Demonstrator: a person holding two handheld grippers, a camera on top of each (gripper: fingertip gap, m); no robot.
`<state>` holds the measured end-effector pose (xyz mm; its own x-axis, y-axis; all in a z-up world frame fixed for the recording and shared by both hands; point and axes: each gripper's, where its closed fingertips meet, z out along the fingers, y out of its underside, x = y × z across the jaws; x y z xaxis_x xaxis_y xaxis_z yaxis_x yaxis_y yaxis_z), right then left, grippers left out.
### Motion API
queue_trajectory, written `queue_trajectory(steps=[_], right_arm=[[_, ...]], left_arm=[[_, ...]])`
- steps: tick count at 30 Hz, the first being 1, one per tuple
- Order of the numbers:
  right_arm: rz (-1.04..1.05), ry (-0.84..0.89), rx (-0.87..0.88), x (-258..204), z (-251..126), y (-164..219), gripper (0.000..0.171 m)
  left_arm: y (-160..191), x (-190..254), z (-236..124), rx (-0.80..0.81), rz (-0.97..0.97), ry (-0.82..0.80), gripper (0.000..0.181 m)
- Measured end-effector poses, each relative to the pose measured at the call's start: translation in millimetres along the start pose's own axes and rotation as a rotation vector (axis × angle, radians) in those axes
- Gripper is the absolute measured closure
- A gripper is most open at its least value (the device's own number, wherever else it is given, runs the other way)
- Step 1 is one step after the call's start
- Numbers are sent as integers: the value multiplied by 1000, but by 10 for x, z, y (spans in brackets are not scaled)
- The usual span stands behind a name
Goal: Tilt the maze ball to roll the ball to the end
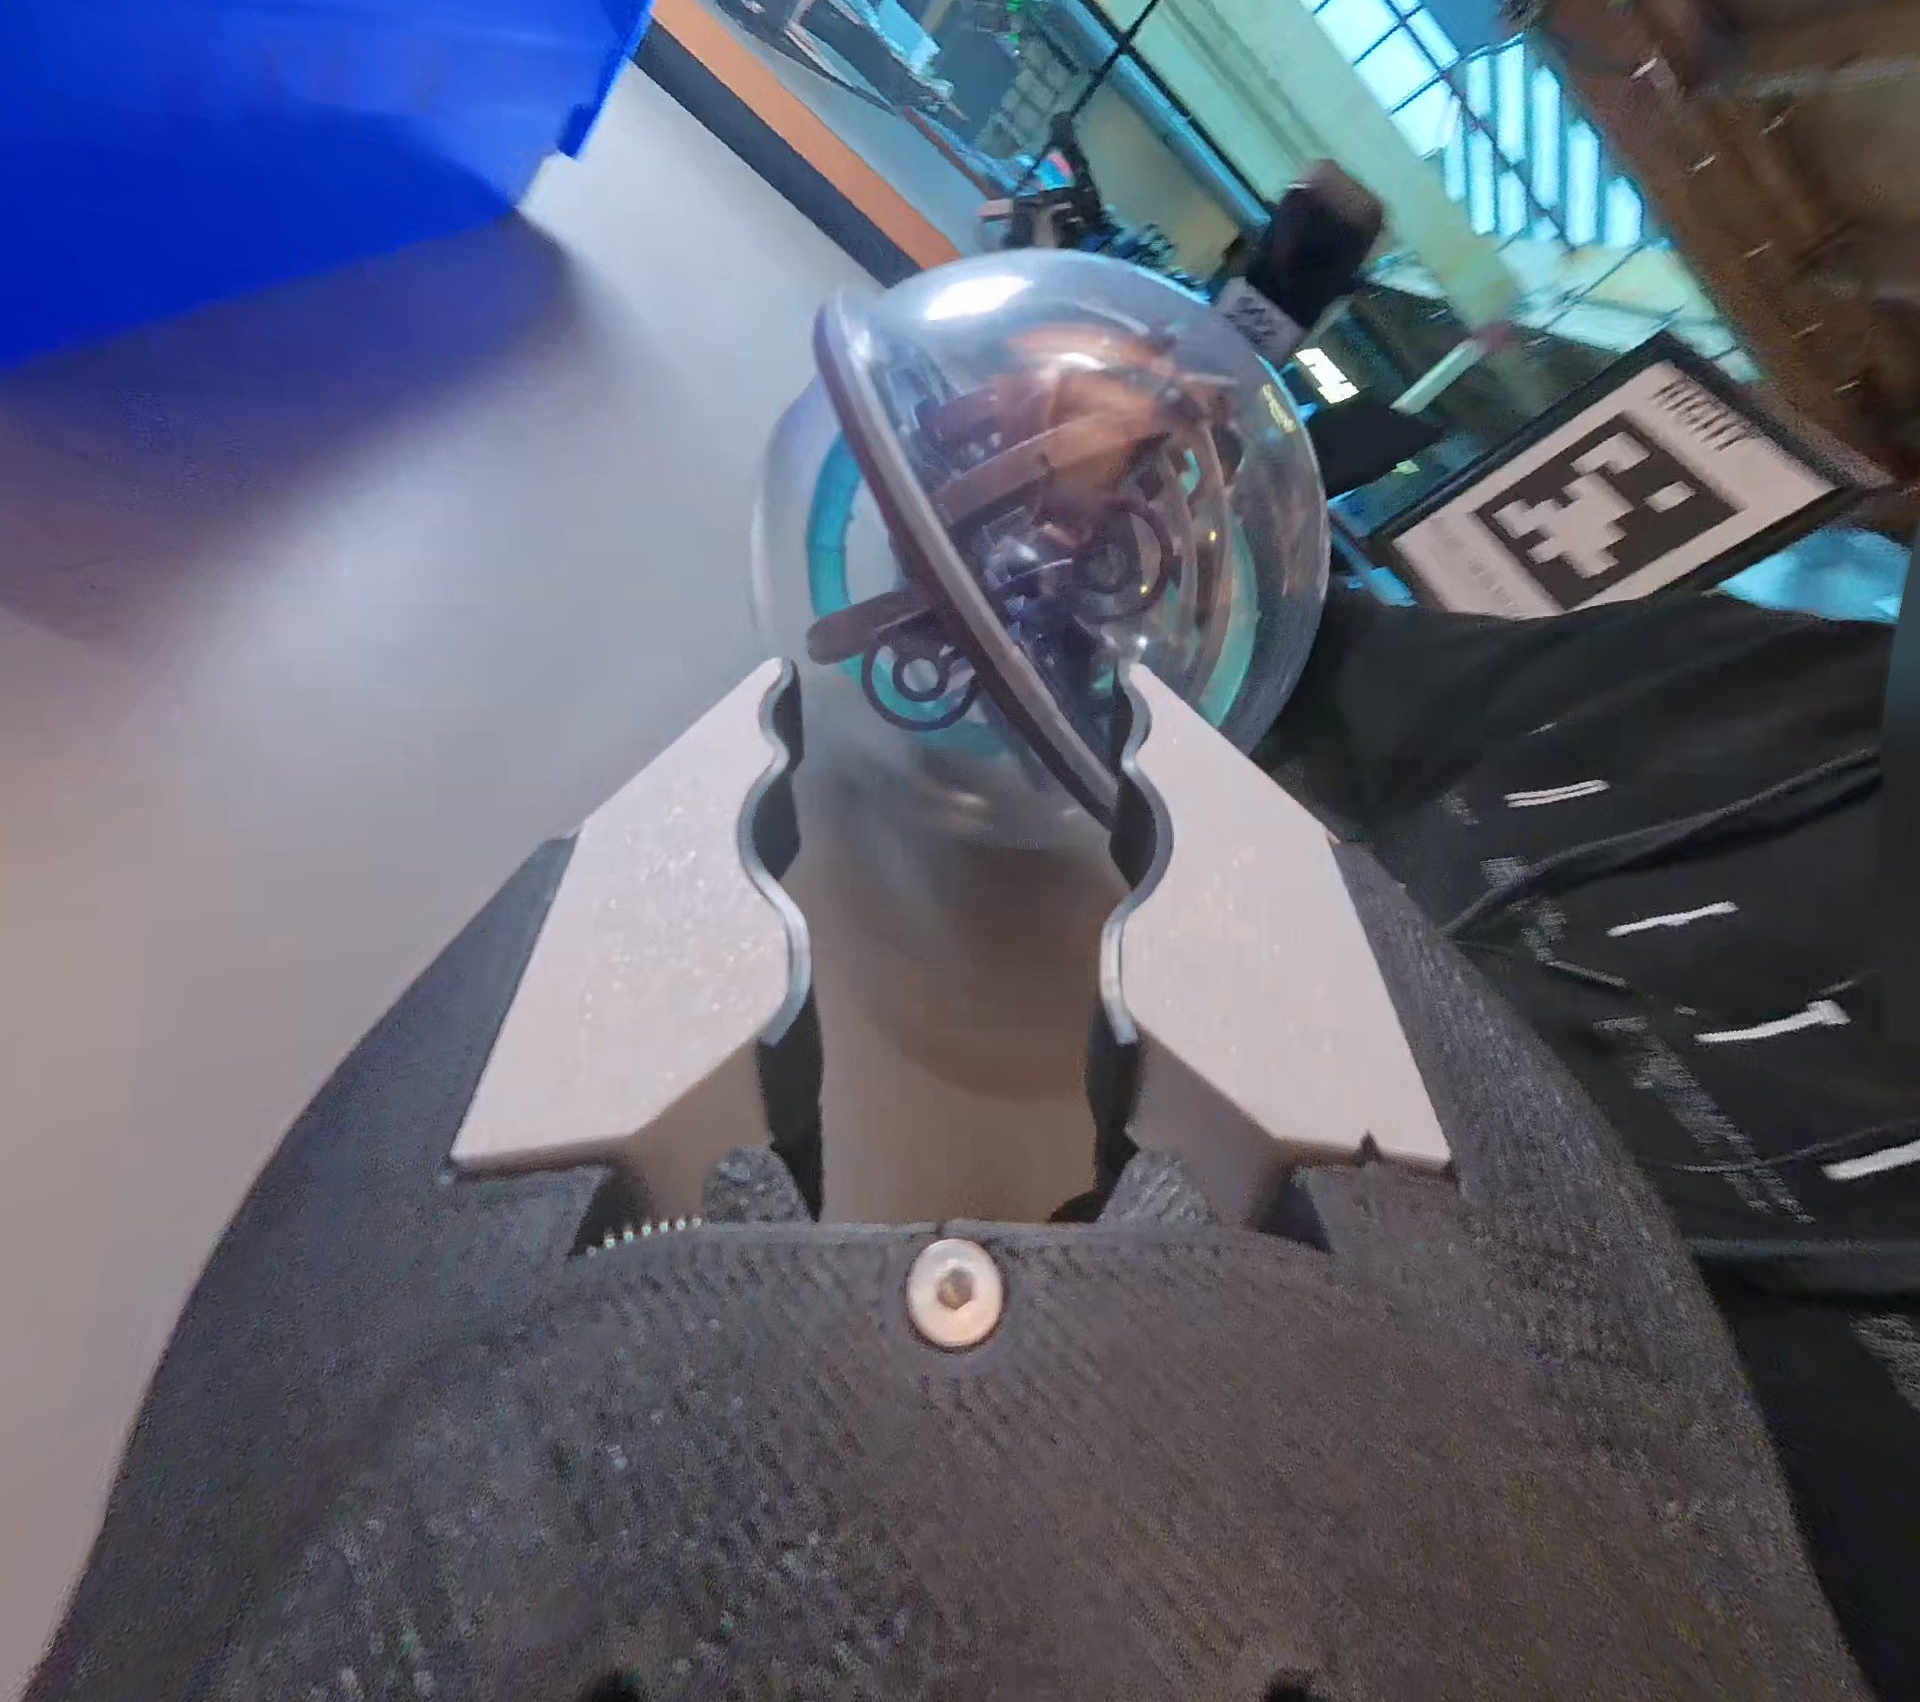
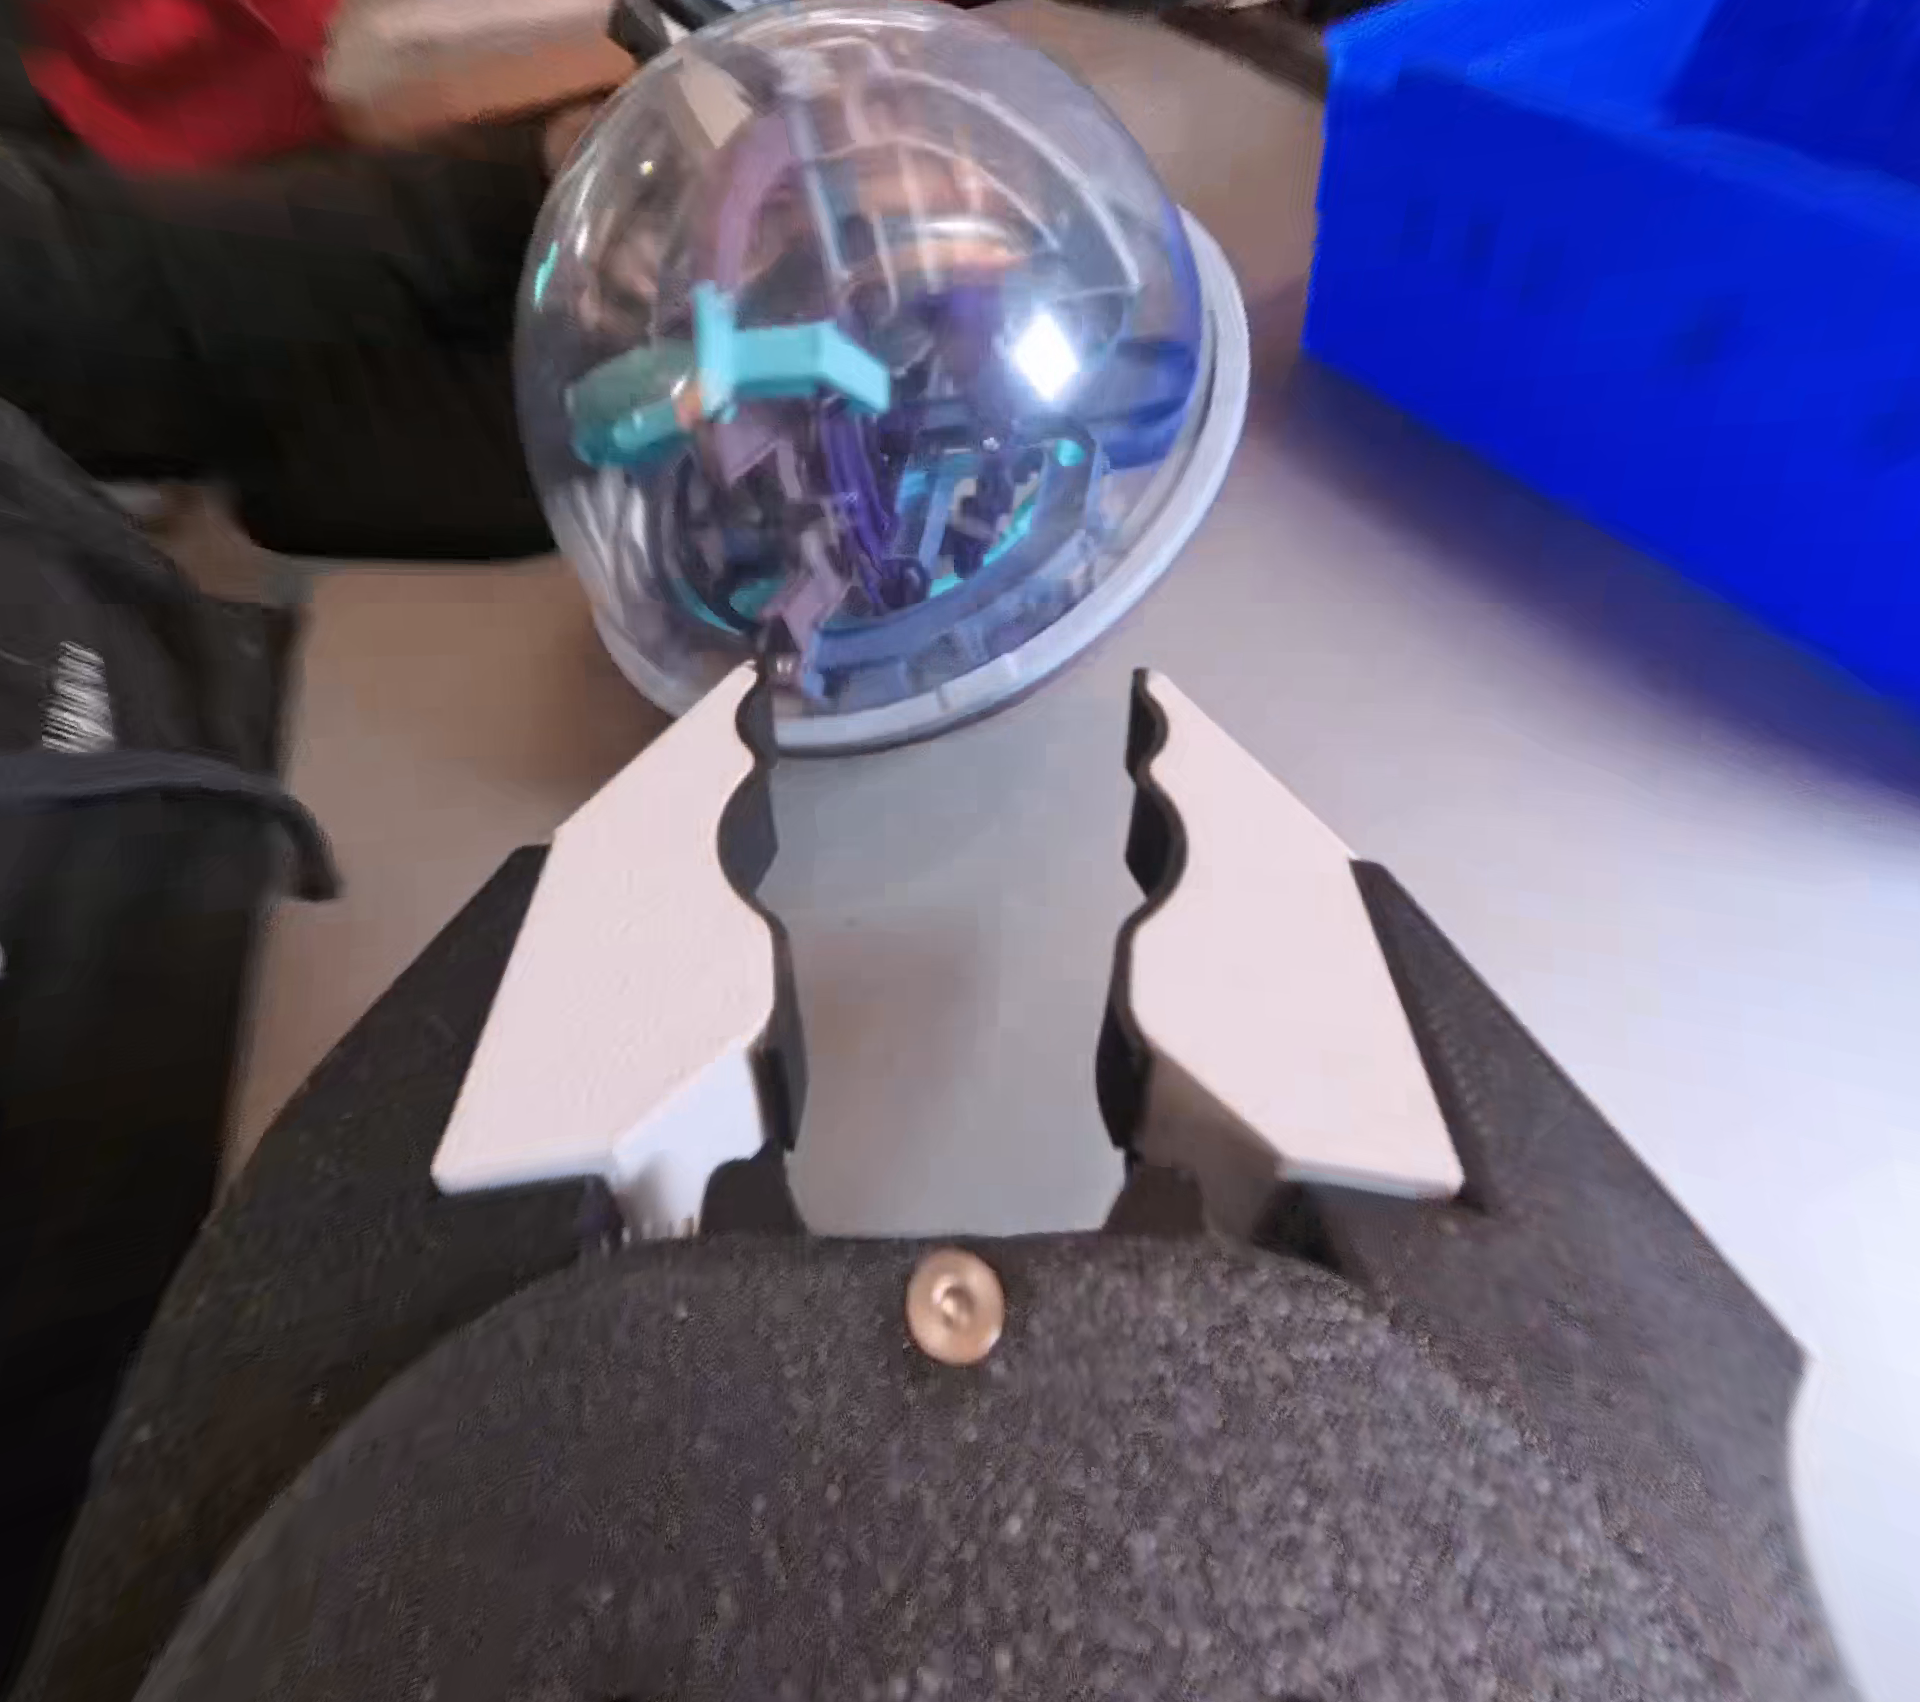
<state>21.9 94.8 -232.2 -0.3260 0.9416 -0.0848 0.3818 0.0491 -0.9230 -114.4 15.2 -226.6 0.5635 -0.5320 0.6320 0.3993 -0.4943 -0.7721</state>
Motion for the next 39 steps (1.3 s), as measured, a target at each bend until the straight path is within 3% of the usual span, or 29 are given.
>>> queue_trajectory(steps=[3,8,12,22,31,34,39], right_arm=[[124,-149,28,-85,63,8,116],[112,-164,45,-55,99,-7,144],[147,-166,37,-24,127,32,152],[220,-173,53,10,139,33,165],[245,-205,142,71,31,-296,165],[311,-227,146,99,27,-429,165],[592,-258,100,204,125,-449,165]], left_arm=[[44,149,70,-10,-43,106,143],[1,90,-19,29,-43,80,156],[-10,62,-38,43,-61,79,171],[-45,170,-37,46,27,54,175],[-192,253,-51,94,26,64,175],[-277,234,-85,128,-57,69,175],[-226,54,-121,146,-289,64,175]])
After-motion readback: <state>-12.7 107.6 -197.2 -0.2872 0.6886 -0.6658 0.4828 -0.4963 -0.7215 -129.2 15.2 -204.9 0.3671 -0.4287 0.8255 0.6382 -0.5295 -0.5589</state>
